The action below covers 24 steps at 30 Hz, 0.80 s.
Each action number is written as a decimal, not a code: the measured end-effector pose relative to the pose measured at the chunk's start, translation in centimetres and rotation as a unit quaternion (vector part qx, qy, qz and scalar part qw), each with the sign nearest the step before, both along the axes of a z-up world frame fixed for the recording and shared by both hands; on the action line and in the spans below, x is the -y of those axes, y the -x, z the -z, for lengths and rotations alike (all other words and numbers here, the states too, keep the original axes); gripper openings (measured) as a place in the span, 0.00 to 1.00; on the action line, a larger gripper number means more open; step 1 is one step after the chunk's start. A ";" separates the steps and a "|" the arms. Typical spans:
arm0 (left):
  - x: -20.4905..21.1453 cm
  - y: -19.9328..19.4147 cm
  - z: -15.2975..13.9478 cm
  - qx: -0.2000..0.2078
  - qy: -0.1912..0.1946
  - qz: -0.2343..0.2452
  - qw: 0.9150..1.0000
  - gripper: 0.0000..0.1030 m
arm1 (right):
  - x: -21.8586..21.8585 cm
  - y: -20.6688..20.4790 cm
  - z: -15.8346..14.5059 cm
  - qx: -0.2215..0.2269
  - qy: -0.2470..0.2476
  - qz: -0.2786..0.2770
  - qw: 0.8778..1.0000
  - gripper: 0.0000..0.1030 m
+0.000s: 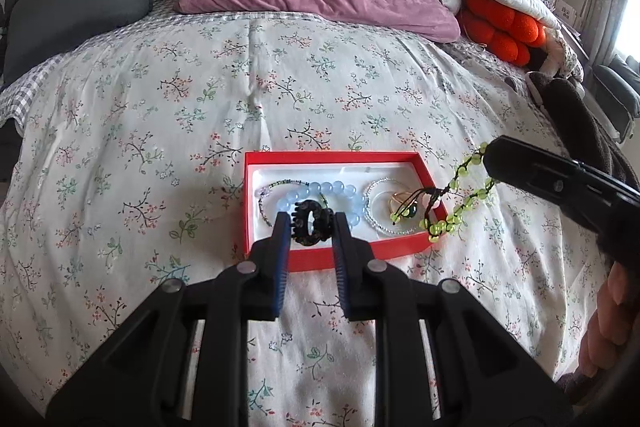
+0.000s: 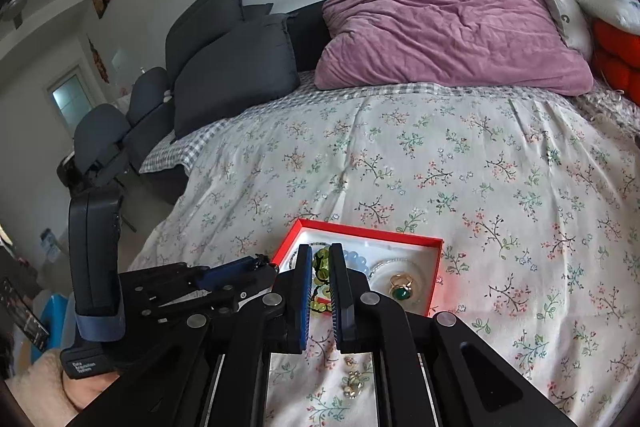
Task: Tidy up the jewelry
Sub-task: 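Lower the clip and necklace into the red box and open both tools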
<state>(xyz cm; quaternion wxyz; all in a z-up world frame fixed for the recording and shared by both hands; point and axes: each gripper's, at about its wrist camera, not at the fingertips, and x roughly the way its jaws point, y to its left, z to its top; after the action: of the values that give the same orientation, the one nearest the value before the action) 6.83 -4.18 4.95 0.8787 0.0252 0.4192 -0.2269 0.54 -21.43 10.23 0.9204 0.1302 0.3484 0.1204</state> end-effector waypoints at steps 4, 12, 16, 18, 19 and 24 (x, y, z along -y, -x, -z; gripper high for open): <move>0.7 -1.0 1.1 -0.004 -0.014 -0.014 1.000 0.22 | 0.2 -2.0 1.6 -0.018 0.003 0.010 1.000 0.08; 2.1 -2.2 2.7 -0.004 -0.045 -0.029 0.999 0.22 | 1.4 -5.1 6.2 -0.075 0.009 0.037 0.996 0.08; 2.4 -2.8 3.2 -0.004 -0.054 -0.031 0.998 0.22 | 1.5 -5.8 7.3 -0.083 0.017 0.041 0.996 0.08; 2.5 -3.0 3.3 -0.004 -0.057 -0.033 0.998 0.22 | 1.6 -6.0 7.5 -0.085 0.020 0.043 0.995 0.08; 2.5 -3.1 3.4 -0.005 -0.057 -0.033 0.998 0.22 | 1.7 -6.1 7.6 -0.086 0.022 0.044 0.995 0.08; 2.5 -3.3 3.4 -0.004 -0.059 -0.033 0.998 0.22 | 2.0 -6.3 7.9 -0.090 0.029 0.053 0.994 0.12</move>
<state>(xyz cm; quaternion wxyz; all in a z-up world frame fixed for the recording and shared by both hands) 10.14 -6.70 1.58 0.8813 0.0620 0.4356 -0.1726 6.86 -23.46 2.36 0.8937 0.1322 0.4258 0.0496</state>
